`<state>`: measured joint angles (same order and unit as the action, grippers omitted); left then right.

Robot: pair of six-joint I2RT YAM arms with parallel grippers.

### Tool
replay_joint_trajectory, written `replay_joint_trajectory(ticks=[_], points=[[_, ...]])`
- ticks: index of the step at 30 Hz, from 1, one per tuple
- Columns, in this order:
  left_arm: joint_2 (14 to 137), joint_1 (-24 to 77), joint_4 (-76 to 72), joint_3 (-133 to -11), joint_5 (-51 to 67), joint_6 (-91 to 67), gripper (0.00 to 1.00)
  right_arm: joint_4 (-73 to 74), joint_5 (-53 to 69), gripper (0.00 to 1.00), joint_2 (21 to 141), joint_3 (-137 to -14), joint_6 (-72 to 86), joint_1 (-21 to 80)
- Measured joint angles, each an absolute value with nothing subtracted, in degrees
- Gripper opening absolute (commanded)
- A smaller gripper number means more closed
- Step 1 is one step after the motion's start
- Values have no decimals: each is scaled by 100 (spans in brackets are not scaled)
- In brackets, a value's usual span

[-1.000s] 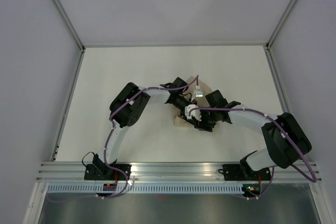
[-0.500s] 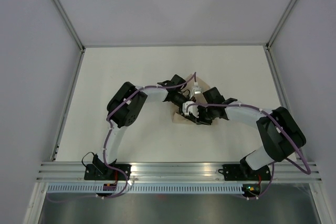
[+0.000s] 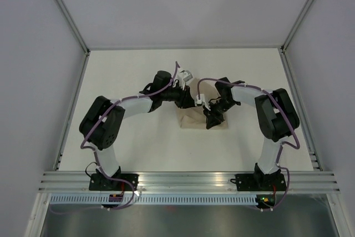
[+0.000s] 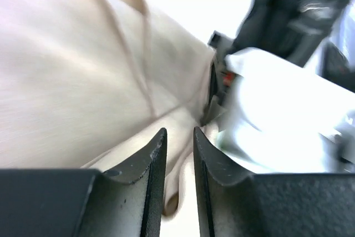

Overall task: Fold the napkin, place the utensils inside, and roll it up
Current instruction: Roll the napkin at the center of the board.

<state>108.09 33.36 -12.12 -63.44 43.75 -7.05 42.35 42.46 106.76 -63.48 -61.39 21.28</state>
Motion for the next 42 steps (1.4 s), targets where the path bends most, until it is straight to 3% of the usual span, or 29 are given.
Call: replay_joint_trajectory(ticks=[9,16,31,42], points=[[9166,3452,-2508,-5002,2786,-722,34,5787,4884,5,11839,-7570,-6272,1791],[8543,4163,-2753,-4289,1511,388,36,6532,4923,5,12396,-8232,-6106,1774],[9480,5961,-3030,-4025,-204,3004,43,7601,4825,6,13211,-9262,-5817,1789],[10333,6311,-3197,-4156,-471,3970,50,7918,4807,6,13478,-9574,-5655,1793]])
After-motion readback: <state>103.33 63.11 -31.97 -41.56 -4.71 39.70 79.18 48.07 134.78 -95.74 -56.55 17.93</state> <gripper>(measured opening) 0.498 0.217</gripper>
